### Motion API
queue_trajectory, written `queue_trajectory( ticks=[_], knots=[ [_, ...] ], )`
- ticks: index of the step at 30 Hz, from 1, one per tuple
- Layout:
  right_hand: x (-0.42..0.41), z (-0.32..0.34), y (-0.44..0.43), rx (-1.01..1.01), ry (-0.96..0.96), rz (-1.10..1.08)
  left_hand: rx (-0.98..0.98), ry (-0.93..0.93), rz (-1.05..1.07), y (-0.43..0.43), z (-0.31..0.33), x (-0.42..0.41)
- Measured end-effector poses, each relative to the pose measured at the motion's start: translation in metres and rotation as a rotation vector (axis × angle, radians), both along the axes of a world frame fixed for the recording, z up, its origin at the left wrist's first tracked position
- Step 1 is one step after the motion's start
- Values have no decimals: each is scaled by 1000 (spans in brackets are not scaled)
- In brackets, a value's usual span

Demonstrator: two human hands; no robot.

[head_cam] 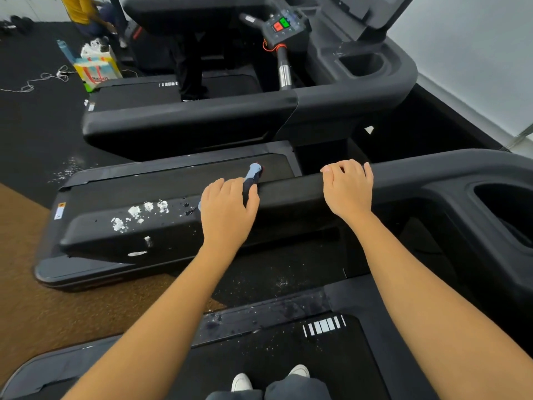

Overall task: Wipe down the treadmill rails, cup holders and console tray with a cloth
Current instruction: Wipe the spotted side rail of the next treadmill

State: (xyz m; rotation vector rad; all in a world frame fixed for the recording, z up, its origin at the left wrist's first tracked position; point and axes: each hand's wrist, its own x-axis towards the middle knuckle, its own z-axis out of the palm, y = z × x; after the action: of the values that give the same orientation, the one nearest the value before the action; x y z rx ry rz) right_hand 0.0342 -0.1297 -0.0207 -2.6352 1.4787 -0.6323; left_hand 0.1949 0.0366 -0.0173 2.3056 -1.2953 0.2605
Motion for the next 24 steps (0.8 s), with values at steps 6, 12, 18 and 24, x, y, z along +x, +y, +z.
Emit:
queue_trajectory(
  ticks=[6, 12, 18, 24],
  knots=[
    [1, 3, 4, 56, -5, 51, 1, -132, -64, 30, -23, 1],
    [46, 19, 45, 1, -142, 341, 186, 13, 27, -2, 14, 14],
    [74, 3, 64, 2, -18, 409, -7, -15, 21, 11, -5, 6],
    [74, -2, 65, -43, -69, 358, 43, -124, -35, 28, -19, 5]
  ],
)
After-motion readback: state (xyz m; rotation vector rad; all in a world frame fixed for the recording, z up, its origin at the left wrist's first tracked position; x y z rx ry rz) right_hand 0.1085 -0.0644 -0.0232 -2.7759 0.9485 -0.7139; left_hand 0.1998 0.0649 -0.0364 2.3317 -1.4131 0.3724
